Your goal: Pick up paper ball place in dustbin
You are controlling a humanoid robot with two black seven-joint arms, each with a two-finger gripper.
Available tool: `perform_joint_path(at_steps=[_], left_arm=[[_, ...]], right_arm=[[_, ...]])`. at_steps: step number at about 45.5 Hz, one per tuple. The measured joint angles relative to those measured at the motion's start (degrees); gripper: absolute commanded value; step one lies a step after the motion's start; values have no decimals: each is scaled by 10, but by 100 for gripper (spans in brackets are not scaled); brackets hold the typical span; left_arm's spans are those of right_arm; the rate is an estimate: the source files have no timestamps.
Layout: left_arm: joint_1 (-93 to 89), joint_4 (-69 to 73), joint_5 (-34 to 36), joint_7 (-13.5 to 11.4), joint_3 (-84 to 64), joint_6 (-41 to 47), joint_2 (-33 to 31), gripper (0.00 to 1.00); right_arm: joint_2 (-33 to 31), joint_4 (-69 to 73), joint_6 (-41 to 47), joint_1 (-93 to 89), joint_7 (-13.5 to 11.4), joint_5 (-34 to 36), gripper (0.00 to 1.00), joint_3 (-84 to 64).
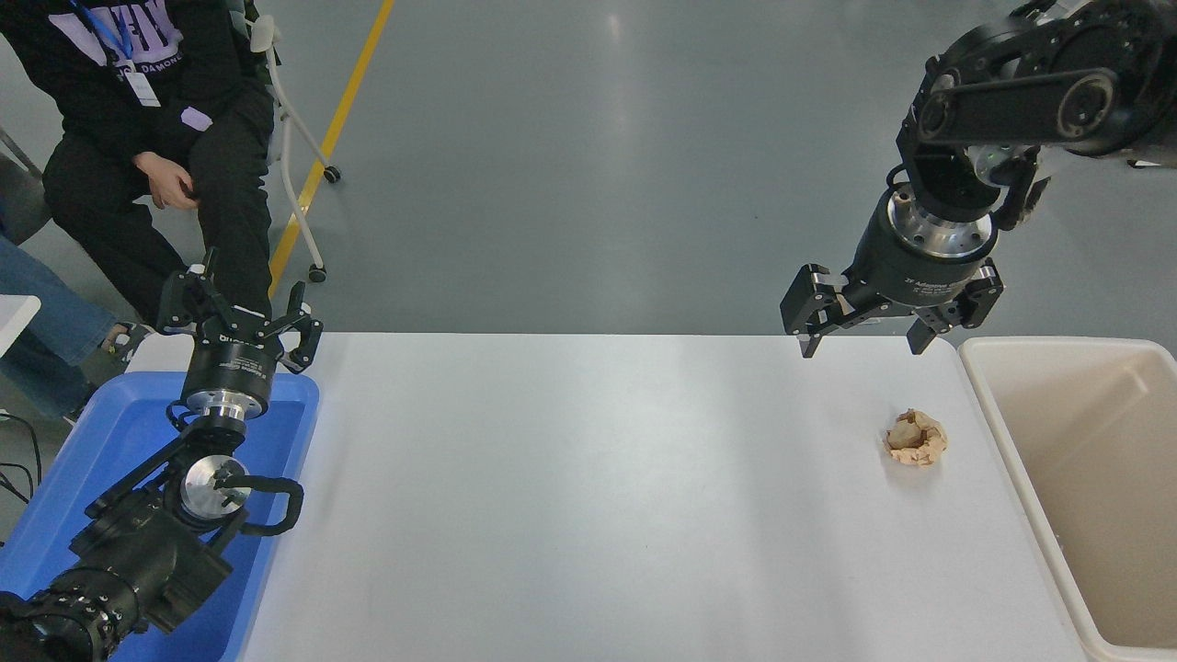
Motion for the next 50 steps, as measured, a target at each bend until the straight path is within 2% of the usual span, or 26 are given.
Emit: perform_joint_path(at_steps=[50], left_arm=[[0,0,-1,0,0,0,1,99]], right_arm=[[-1,0,0,1,0,0,100,0]])
